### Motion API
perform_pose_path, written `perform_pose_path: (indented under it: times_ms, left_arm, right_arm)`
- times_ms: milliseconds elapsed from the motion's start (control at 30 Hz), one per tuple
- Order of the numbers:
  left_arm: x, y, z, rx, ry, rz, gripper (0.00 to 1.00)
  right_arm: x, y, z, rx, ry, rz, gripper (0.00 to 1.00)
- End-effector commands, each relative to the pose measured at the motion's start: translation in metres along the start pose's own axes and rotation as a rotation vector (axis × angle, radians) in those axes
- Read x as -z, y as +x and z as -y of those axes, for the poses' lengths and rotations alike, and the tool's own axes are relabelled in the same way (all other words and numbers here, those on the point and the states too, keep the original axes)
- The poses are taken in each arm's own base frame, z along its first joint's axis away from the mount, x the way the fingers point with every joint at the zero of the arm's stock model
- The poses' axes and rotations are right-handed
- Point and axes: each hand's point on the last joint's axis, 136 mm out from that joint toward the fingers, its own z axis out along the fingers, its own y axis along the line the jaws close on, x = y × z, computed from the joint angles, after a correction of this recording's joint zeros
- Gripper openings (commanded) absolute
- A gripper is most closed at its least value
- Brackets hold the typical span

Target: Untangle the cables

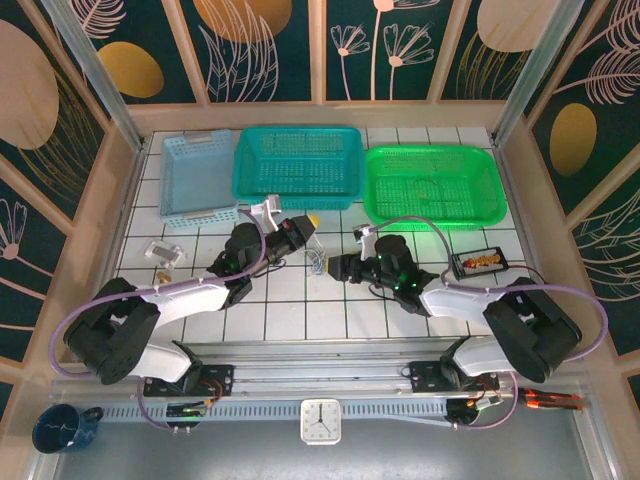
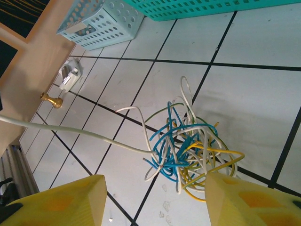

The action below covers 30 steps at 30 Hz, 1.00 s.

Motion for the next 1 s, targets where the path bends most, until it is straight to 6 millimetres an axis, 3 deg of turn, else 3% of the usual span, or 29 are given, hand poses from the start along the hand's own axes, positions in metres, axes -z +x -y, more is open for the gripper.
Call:
perform_pose_path:
  times_ms: [0, 500, 633, 800, 967]
  left_arm:
    - [-0.003, -0.006, 0.023, -0.012, 0.060, -0.002, 0.00]
    - [-0.002, -0.010, 0.037, 0.019, 0.105, 0.002, 0.00]
    - [0.001, -0.017, 0.056, 0.033, 0.158, 0.015, 0.00]
    - [0.005, -0.032, 0.095, 0.019, 0.236, 0.030, 0.00]
    - [0.011, -0.050, 0.141, 0.002, 0.326, 0.044, 0.00]
  right_arm:
    - [-0.008, -0.020, -0.010, 0.065, -0.007, 0.063, 0.58]
    - [-0.048, -0.049, -0.005, 0.081, 0.042, 0.182, 0.57]
    - [-0.054, -0.045, 0.008, 0.054, 0.084, 0.196, 0.50]
    - [-0.059, -0.034, 0.022, 0.013, 0.116, 0.185, 0.33]
    - [-0.061, -0.024, 0.031, -0.026, 0.132, 0.174, 0.30]
